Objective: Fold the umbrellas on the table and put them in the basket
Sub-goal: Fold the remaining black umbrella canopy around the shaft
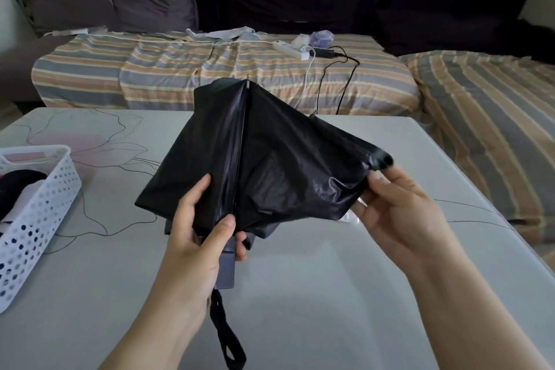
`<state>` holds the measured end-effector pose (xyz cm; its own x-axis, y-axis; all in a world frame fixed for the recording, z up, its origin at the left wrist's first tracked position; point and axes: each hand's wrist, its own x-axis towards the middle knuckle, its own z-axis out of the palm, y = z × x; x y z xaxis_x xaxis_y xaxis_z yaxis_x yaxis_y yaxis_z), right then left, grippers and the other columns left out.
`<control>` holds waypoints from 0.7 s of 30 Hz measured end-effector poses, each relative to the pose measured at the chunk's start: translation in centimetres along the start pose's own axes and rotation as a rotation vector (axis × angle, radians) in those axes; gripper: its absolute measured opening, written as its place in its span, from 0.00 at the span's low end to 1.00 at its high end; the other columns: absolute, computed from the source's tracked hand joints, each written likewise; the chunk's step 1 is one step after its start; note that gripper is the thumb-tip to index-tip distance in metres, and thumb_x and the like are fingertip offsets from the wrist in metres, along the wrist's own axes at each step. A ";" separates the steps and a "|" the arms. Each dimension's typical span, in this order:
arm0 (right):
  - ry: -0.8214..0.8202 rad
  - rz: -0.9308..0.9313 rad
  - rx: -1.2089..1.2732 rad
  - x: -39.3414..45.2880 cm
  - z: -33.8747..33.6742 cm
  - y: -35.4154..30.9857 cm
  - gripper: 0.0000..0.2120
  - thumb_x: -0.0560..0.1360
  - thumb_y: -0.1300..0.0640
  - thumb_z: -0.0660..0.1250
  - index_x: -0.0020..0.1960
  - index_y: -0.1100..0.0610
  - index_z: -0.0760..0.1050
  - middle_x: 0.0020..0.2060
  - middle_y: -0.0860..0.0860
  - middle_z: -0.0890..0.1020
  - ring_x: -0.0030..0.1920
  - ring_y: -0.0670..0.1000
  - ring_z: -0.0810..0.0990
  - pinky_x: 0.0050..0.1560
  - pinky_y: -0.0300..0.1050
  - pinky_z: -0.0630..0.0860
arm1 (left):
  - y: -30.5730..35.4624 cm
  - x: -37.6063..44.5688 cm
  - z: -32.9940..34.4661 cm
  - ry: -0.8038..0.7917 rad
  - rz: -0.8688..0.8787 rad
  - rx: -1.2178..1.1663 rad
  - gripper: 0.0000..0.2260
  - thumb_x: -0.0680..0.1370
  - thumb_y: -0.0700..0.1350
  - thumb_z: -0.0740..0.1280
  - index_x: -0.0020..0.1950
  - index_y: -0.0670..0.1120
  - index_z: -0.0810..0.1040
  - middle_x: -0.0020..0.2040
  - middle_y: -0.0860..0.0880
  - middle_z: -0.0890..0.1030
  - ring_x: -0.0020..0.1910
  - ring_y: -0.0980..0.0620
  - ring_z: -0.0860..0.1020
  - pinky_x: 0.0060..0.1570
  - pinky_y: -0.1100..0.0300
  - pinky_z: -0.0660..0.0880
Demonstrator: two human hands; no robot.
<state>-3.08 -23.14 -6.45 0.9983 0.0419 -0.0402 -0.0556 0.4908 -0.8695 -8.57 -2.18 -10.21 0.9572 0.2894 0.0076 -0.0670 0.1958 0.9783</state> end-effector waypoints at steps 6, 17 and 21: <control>0.287 -0.155 -0.654 0.4 -0.6 -1.0 0.12 0.80 0.53 0.59 0.62 0.42 0.66 0.49 0.42 0.78 0.43 0.35 0.77 0.47 0.33 0.72 | -0.2 -0.6 -0.7 -0.096 0.029 0.149 0.27 0.77 0.35 0.64 0.58 0.70 0.72 0.35 0.49 0.79 0.32 0.48 0.76 0.38 0.59 0.76; 0.084 -0.153 -0.886 1.4 -1.2 -0.7 0.11 0.81 0.52 0.58 0.52 0.50 0.79 0.43 0.48 0.83 0.46 0.47 0.80 0.54 0.48 0.75 | -0.5 -1.8 -0.5 -0.266 0.069 0.299 0.30 0.75 0.34 0.69 0.58 0.71 0.72 0.37 0.42 0.81 0.32 0.48 0.79 0.37 0.68 0.75; 0.151 -0.263 -0.816 1.4 -1.5 -1.4 0.12 0.79 0.53 0.63 0.45 0.58 0.80 0.35 0.58 0.81 0.32 0.47 0.74 0.38 0.41 0.69 | -0.4 -2.2 -0.2 -0.366 0.045 0.294 0.27 0.67 0.45 0.70 0.57 0.74 0.71 0.39 0.40 0.82 0.32 0.46 0.79 0.39 0.65 0.76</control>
<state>-1.56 -25.07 -6.05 0.9719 -0.1292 0.1968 0.1487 -0.3113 -0.9386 -10.67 -2.70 -10.69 0.9950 -0.0683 0.0722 -0.0787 -0.0980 0.9921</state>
